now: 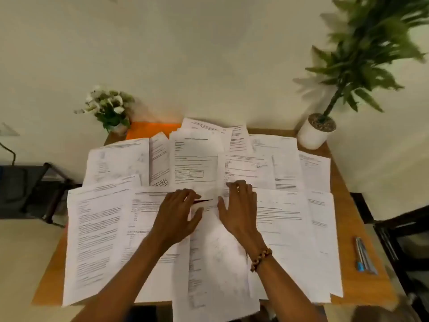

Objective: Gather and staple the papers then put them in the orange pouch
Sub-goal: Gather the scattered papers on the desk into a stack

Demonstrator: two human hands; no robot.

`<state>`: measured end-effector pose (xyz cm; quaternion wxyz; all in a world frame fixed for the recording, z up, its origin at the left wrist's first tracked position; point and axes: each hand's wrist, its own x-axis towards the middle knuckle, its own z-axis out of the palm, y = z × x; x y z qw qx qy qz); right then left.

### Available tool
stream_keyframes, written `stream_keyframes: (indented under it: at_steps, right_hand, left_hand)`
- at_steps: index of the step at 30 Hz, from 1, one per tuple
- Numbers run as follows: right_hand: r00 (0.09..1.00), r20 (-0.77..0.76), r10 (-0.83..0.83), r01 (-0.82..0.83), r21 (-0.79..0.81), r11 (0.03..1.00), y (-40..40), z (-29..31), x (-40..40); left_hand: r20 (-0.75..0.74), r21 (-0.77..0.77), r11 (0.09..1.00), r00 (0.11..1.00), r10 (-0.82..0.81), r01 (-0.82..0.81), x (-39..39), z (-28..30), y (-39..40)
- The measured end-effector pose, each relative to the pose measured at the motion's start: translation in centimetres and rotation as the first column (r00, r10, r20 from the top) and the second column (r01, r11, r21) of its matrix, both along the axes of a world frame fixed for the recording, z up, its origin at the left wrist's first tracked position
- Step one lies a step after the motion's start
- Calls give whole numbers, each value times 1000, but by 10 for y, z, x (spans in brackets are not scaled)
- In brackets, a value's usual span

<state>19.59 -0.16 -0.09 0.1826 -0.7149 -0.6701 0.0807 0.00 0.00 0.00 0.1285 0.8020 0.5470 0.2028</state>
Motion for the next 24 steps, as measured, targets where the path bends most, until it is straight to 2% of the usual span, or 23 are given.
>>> stream_keyframes:
  at_steps: [4,7,12,16,18,20,22,24]
  right_hand:
    - [995,93,-36,38,-24,999,-24,-23,9]
    - [983,183,11,-2,-47,999,-37,-40,7]
    - [972,234,-6,1,21,1000,-59,-65,-8]
    - [983,181,-25,11,79,997,-60,-61,-17]
    - [997,77,19,-26,91,995,-47,-54,-26]
    - [995,-37,91,-86,116,990,-28,-47,-39]
    - [979,-108,175,-160,128,979,-7,-43,-54]
    - [952,-70,298,-292,92,952,7,-48,-68]
  left_hand:
    - [-78,-54,986,983,-164,160,2,-41,-22]
    - [-159,-56,964,951,-266,260,-3,-65,-29]
    - [-108,-27,966,960,-260,259,-4,-73,-34]
    - [-47,32,973,973,-226,228,-4,-71,-38]
    - [45,63,970,970,-238,235,-3,-65,-38]
    - [221,72,977,952,-210,199,-4,-59,-38]
    - [413,76,997,909,-58,29,-8,-59,-37]
    - [572,28,975,804,164,-219,-15,-63,-35]
